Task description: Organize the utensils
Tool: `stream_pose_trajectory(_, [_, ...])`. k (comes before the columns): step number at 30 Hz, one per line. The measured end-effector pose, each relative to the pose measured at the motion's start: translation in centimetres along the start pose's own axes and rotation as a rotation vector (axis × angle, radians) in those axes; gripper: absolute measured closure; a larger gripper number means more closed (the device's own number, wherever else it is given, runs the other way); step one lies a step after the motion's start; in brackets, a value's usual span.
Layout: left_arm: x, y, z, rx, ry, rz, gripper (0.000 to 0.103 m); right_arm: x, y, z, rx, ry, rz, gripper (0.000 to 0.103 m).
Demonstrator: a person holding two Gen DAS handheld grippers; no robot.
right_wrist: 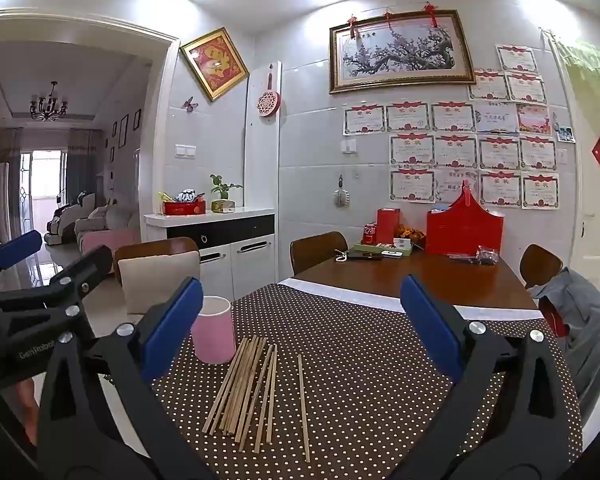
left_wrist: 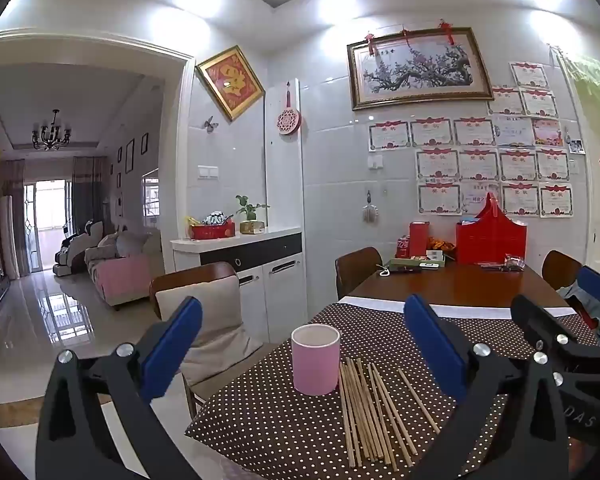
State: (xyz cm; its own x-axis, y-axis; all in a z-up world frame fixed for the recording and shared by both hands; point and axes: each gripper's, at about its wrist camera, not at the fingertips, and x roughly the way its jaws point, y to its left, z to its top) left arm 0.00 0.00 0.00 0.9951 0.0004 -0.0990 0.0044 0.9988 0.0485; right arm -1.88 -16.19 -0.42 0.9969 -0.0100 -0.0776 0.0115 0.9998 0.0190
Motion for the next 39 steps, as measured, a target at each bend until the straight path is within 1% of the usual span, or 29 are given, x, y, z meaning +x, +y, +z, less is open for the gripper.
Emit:
stream_pose_trajectory(9, [0.6, 0.4, 0.0, -0.028, 0.024, -0.023, 0.004, 0.1, -0.2, -0.2, 0.006, -0.005, 0.000, 0.006])
stream_pose_trajectory(10, [0.1, 0.9, 0.1, -0.016, 0.008, -0.020, 0.004, 1.0, 0.1, -0.2, 0.005, -0.005, -0.003, 0.006])
stream_pose_trajectory(13, [0.5, 1.0, -0.1, -0.020, 0.015, -0.030, 0.004, 1.1, -0.2, -0.1, 0.008, 0.002, 0.004, 0.006])
stream_pose_trajectory(14, [0.5, 1.1, -0.1, -0.020, 0.016, -0.033, 0.004, 1.1, 0.5, -0.8, 0.012, 0.004, 0.003, 0.006])
stream_pose_trajectory(15, [0.2, 0.4, 0.3, -0.011, 0.012, -0.029, 0.004, 1.1, 0.5, -0.9, 0.013, 0.002, 0.001, 0.006])
stream_pose_trajectory(18, [-0.1, 0.0, 0.5, -0.001, 0.003, -0.020, 0.004, 0.6, -0.3, -0.8, 0.016, -0.001, 0.000, 0.006])
stream_pose_trajectory(23, [-0.5, -0.4, 0.4, 0.015, -0.010, -0.006, 0.004, 0.6, -0.3, -1.0, 0.023, 0.004, -0.005, 0.006])
stream_pose_trajectory(39, [-0.3, -0.4, 0.2, 0.024, -0.010, 0.002, 0.004, 0.5, -0.5, -1.0, 0.024, 0.021, -0.013, 0.006])
